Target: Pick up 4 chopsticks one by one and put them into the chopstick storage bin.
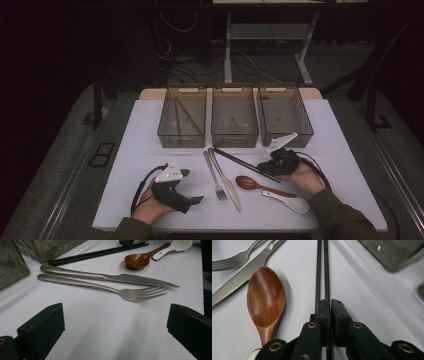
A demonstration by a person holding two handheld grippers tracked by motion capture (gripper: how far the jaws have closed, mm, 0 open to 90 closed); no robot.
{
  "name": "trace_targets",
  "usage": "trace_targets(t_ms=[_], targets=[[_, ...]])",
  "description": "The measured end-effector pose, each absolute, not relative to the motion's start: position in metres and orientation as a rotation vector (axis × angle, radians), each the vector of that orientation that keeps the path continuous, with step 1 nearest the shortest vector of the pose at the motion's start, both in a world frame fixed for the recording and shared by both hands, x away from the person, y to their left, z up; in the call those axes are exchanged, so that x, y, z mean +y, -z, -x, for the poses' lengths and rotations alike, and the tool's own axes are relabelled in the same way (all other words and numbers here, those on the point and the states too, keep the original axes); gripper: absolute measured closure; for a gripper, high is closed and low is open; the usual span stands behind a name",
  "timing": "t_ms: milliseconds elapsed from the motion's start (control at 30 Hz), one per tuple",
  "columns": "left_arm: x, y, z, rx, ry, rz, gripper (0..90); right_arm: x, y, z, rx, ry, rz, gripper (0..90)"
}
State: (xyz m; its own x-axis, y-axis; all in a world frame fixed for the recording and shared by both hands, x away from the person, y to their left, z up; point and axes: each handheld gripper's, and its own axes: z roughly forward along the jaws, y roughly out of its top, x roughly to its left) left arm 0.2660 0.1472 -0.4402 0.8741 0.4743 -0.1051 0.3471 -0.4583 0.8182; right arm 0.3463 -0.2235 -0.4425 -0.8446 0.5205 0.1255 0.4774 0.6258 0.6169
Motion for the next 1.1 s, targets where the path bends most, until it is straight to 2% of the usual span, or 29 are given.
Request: trace_targets(t_ms=[633,1100], targets=[[0.146,0.441,-0.266,0.594,-0.164,-2.093,0.2,-0.195,0.447,-0.364,2.728,-1.108,-0.810,82.2],[0.146,0.441,-0.266,0.591,-0.162,-2.093,0.2,-0.196,0.450,-0.366,2.717,-1.137,-0.793,84.9]])
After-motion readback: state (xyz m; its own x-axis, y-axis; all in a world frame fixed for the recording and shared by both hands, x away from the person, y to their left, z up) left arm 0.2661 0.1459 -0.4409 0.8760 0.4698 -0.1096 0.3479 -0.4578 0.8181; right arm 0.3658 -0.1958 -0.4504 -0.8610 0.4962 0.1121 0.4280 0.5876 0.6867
